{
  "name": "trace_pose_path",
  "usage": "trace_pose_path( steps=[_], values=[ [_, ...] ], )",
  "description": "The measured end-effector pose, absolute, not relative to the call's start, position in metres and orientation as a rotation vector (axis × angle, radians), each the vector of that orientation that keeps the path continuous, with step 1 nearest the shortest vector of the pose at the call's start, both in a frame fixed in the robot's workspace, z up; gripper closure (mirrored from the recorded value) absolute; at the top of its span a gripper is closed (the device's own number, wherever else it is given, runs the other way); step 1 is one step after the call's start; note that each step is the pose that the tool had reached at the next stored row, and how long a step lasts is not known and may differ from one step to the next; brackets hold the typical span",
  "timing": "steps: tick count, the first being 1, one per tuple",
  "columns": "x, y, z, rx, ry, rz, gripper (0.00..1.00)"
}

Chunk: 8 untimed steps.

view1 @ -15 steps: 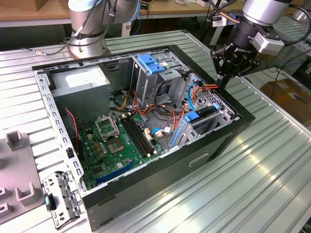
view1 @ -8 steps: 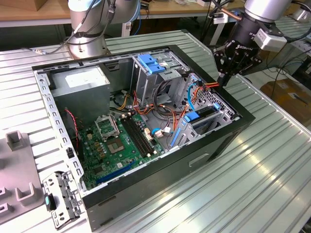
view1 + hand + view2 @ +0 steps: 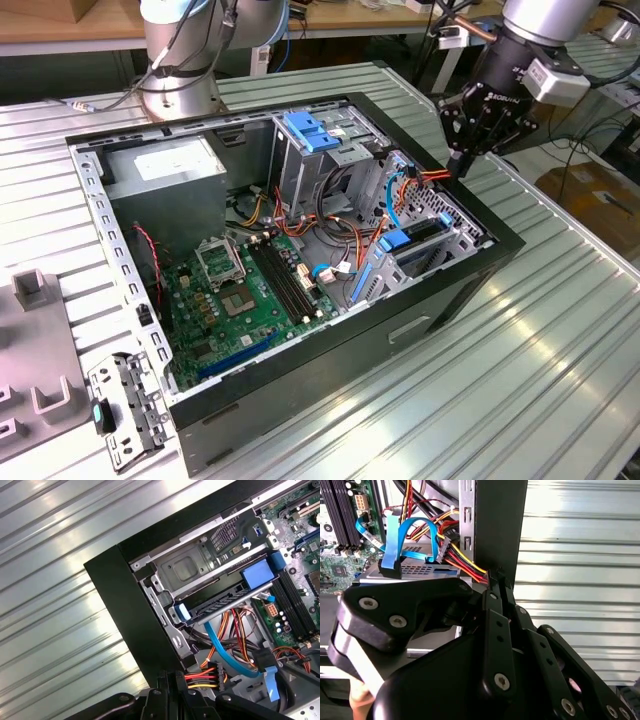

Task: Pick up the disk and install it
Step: 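Insert the first disk wire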

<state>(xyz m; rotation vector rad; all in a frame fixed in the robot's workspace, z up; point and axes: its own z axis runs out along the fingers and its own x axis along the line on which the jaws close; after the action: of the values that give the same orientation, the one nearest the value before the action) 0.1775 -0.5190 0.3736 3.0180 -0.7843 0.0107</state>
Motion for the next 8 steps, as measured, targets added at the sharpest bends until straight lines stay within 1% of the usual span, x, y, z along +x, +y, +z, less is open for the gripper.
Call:
trace_pose_path(
  steps=[8],
  values=[
    [0.1678, -0.519, 0.3735, 3.015, -0.797, 0.011, 0.84]
  ],
)
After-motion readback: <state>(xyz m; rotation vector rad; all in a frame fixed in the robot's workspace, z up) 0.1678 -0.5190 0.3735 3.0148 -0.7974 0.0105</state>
